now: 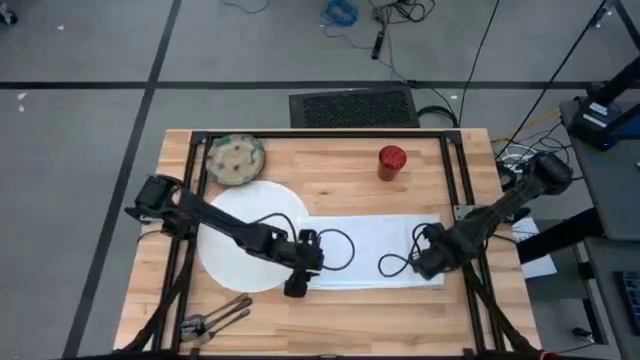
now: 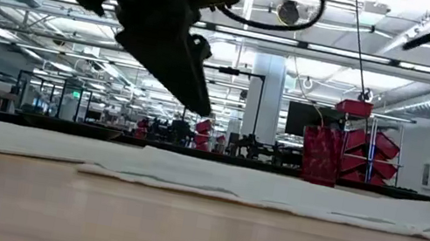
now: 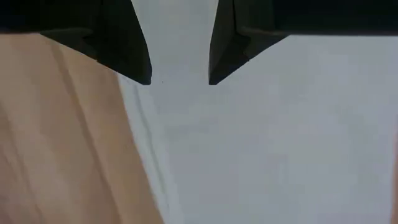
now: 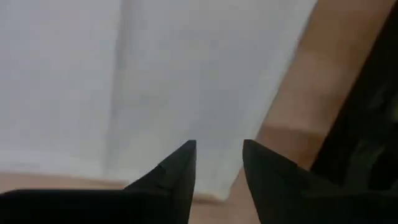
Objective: Set table place
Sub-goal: Fold the white napkin
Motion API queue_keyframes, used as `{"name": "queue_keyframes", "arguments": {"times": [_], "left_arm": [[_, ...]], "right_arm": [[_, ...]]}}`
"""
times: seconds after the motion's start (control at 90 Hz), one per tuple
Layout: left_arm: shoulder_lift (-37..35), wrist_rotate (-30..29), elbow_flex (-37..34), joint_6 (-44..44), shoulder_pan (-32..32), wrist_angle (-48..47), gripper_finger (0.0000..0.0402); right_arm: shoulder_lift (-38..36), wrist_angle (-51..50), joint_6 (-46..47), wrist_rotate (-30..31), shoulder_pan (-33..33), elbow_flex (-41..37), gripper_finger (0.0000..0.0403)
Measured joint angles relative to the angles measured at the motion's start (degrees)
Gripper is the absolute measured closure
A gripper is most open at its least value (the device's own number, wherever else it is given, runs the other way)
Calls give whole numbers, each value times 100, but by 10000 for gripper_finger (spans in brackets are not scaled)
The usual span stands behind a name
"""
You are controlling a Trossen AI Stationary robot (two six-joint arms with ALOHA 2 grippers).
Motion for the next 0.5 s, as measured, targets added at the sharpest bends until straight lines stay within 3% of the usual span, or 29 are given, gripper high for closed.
{"name": "queue_keyframes", "arguments": {"times": [0.167, 0.344, 0.5], "left_arm": [[413, 0, -1, -72, -70, 397, 254], [618, 0, 2, -143, -72, 336, 254], [674, 0, 2, -197, -72, 366, 254]], "right_arm": [[128, 112, 734, -489, 486, 0, 284], [231, 501, 1473, -542, 917, -98, 284], [281, 1547, 1595, -565, 988, -637, 284]]}}
